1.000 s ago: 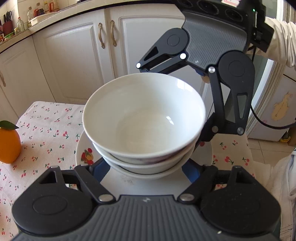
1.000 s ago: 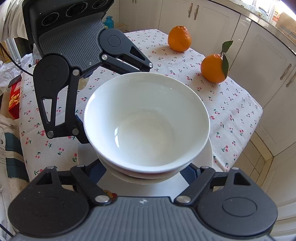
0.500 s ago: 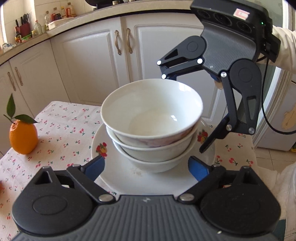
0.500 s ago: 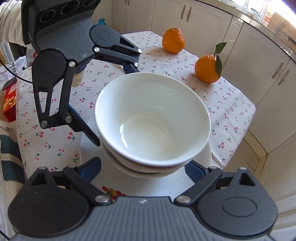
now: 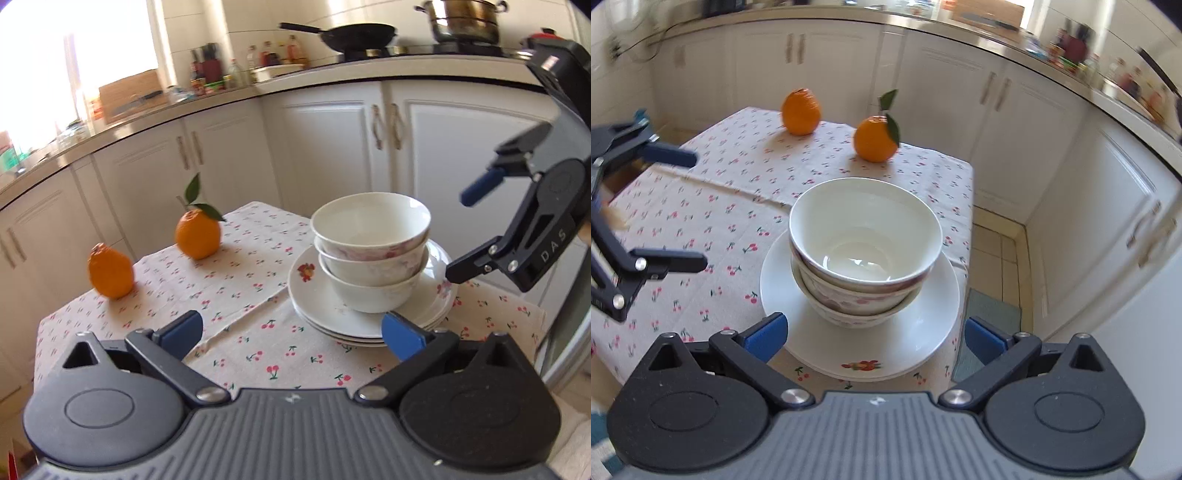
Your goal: Organize plates and bowls
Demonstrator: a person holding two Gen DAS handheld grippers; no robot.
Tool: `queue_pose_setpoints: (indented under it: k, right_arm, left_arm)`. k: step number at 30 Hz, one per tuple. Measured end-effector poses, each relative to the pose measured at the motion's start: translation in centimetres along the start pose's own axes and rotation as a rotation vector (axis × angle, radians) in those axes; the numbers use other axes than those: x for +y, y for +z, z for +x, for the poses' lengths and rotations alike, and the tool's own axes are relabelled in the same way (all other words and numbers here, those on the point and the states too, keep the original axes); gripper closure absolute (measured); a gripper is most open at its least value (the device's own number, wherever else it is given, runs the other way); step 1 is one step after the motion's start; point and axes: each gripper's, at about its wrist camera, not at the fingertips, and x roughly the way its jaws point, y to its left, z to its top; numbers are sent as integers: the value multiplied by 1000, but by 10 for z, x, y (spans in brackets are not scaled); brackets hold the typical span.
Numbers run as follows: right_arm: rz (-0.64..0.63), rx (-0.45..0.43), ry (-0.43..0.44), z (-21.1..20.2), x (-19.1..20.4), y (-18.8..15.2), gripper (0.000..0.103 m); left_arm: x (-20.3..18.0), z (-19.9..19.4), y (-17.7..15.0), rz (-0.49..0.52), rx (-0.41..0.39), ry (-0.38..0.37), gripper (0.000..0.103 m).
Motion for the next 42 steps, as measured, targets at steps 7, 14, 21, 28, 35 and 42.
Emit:
queue_pose_setpoints:
  k: [7, 14, 21, 28, 35, 42]
  right_arm:
    - [286, -14, -137, -10, 28, -28, 0]
    - [346, -58, -163, -34, 59, -39, 0]
    - [325, -126, -217, -60, 68, -30, 0]
    - [324, -145, -231, -62, 69, -26, 0]
    - [317, -135, -243, -58, 72, -25, 0]
    - [312, -139, -239, -58, 74, -24, 0]
  left_arm:
    - [-7, -24, -9, -255, 112, 269, 1]
    - [-15, -54, -11, -322, 116, 317, 1]
    - [-19, -72, -4, -354, 89, 354, 1]
    - [-17, -75, -5, -393, 87, 359, 1]
    - [-16, -74, -7, -412, 97, 359, 1]
    - [-14, -75, -9, -425, 100, 373, 1]
